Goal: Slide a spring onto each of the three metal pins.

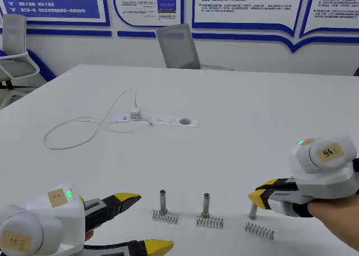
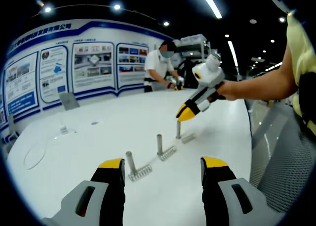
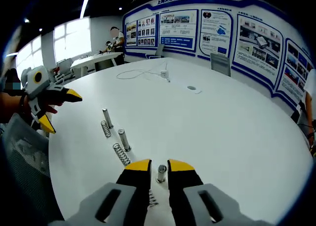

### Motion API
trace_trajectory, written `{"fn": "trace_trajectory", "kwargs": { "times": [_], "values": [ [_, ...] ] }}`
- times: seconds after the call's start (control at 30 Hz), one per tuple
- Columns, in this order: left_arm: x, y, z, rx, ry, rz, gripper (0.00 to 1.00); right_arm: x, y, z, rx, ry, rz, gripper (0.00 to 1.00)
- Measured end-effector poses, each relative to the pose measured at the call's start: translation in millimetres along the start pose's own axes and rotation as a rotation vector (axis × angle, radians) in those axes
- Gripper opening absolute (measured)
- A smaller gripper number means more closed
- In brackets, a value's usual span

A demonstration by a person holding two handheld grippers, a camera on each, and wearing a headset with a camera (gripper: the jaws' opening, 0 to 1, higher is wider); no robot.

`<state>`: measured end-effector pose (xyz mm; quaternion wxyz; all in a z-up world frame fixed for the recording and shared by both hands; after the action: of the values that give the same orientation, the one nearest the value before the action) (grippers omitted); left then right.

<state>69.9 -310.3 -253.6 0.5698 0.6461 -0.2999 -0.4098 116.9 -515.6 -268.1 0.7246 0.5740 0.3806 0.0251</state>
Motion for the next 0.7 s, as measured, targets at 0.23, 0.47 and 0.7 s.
{"fn": "trace_trajectory", "kwargs": {
  "times": [0.23,0.47,0.7],
  "values": [
    [0.0,0.5,0.0,-0.001,-0.001,0.004,0.63,-19.1,1.1,2.4,-0.027,-0.006,0.019,0.14],
    [-1.4,-1.0,0.4,-0.003,-0.001,-0.001,0.63,-28.0,-17.8,-3.4,-0.054,0.043,-0.016,0.14],
    [0.6,-1.6,3.4,-0.003,-0.009,-0.004,0.63,-12.6,-29.5,-25.1,-0.084,0.133,-0.082,0.14]
  ]
}}
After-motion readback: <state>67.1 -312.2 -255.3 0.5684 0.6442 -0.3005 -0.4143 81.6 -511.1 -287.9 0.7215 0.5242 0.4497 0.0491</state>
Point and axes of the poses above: the centre of the closed fingertips' face, and the gripper's own axes: x roughly forward along the fingers, z roughly to its right, y roughly out of its top, the point moved 2 cm from there along -x, roughly backward along the fingers, and after that the axes turned 6 degrees about z, right-handed, at the moved point
